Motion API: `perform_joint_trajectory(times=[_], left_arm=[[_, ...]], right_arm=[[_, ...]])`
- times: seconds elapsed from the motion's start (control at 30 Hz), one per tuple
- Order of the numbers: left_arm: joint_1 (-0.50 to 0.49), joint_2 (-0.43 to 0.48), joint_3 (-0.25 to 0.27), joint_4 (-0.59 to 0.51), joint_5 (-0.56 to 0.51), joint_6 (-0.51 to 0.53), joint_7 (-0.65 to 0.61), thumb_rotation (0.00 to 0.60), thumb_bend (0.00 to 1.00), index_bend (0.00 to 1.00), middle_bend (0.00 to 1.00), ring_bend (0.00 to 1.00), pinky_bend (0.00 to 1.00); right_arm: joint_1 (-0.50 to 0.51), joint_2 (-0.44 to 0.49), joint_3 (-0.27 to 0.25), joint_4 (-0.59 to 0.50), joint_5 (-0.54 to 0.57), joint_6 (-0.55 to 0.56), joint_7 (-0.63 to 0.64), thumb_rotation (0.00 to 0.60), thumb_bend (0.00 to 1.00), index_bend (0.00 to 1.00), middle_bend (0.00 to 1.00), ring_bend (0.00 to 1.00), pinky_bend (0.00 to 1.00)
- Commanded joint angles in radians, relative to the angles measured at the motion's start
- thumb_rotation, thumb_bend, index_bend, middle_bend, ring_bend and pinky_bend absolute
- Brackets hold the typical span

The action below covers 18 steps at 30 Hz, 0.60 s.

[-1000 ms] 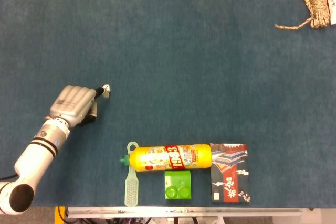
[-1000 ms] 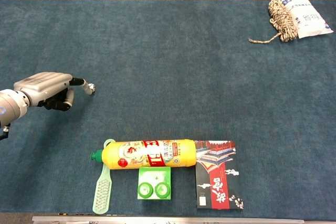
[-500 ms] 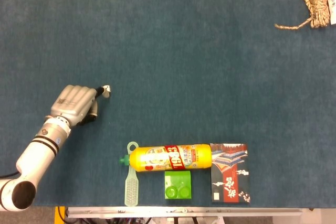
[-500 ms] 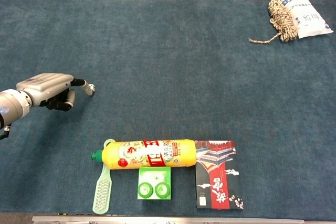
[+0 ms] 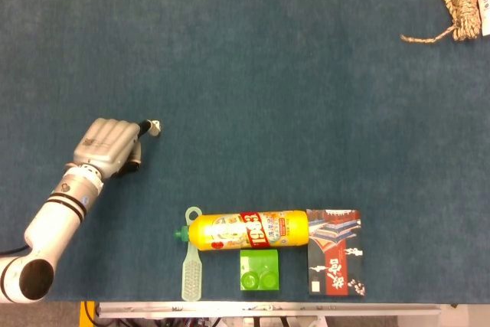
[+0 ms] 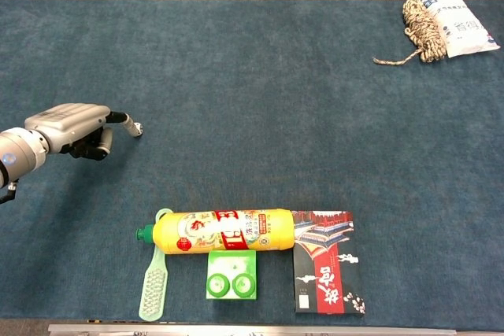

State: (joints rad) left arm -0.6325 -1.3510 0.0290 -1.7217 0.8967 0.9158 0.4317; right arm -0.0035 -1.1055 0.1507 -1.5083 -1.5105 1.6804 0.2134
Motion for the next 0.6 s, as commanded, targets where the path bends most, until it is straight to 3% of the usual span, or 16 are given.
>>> perform_joint_trajectory(times=[0.03, 0.6], left_arm=[[-0.005, 0.0, -0.001, 0.0, -0.012, 0.007, 0.016, 0.6, 0.89, 0.25, 1.0, 0.98, 1.0], [-0.013, -0.014, -0.005, -0.012, -0.02, 0.057, 0.065, 0.6, 0.89, 0.23, 1.0, 0.98, 1.0]], right_arm=[[-0.001, 0.0, 0.001, 0.0, 0.002, 0.001, 0.002, 0.6, 0.39, 0.39, 0.43, 0.36, 0.53], [-0.008, 0.005, 0.008, -0.001, 0.008, 0.013, 0.021, 0.6, 0.39, 0.39, 0.43, 0.36, 0.53]])
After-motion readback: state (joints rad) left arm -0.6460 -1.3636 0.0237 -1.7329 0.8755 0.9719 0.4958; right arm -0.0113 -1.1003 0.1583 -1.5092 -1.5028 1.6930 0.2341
